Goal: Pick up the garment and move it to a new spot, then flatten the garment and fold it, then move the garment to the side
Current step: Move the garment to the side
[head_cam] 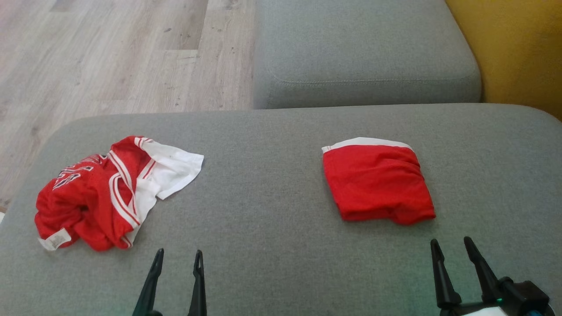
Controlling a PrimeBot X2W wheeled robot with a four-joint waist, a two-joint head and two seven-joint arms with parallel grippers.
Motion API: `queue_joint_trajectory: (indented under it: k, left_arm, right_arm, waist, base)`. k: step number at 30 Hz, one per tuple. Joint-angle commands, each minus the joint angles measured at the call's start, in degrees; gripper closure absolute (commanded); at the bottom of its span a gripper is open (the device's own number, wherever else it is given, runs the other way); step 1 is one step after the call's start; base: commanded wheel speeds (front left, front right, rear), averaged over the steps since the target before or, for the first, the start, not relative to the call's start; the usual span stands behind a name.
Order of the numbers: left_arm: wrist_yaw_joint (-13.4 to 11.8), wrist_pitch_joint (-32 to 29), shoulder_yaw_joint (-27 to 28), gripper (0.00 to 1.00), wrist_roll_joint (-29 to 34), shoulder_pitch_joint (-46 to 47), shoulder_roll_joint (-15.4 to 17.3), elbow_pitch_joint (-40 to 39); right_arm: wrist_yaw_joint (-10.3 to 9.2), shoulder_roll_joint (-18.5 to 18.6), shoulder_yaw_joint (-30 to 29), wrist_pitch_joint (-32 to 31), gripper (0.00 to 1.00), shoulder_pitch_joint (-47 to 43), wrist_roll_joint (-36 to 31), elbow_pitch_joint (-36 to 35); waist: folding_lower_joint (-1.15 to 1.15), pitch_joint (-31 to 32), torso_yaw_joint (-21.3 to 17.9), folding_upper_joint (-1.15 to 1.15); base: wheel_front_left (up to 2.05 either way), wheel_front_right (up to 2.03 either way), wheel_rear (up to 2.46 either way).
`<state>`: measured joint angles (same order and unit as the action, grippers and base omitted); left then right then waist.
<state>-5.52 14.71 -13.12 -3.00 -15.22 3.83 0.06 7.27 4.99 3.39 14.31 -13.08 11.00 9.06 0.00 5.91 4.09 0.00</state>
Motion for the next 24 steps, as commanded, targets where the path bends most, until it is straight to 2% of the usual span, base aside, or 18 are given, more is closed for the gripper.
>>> queue_joint_trajectory:
  k: [1, 24]
  left_arm:
    - [0.02, 0.29, 1.47, 0.0, 0.26, 2.88, -0.73, -1.5]
    - [0.38, 0.29, 1.58, 0.0, 0.69, 2.45, -0.88, -0.87]
  right_arm:
    - [0.22, 0.59, 1.37, 0.69, 0.0, 1.8, -0.13, -1.55]
    - [0.22, 0.61, 1.65, 0.69, 0.0, 1.4, -0.36, -1.04]
  waist:
    - [0.0, -0.03, -0.05, 0.0]
    - [0.0, 0.6, -0.41, 0.0]
  base:
    - [0.0, 0.0, 0.0]
    - [0.0, 0.0, 0.0]
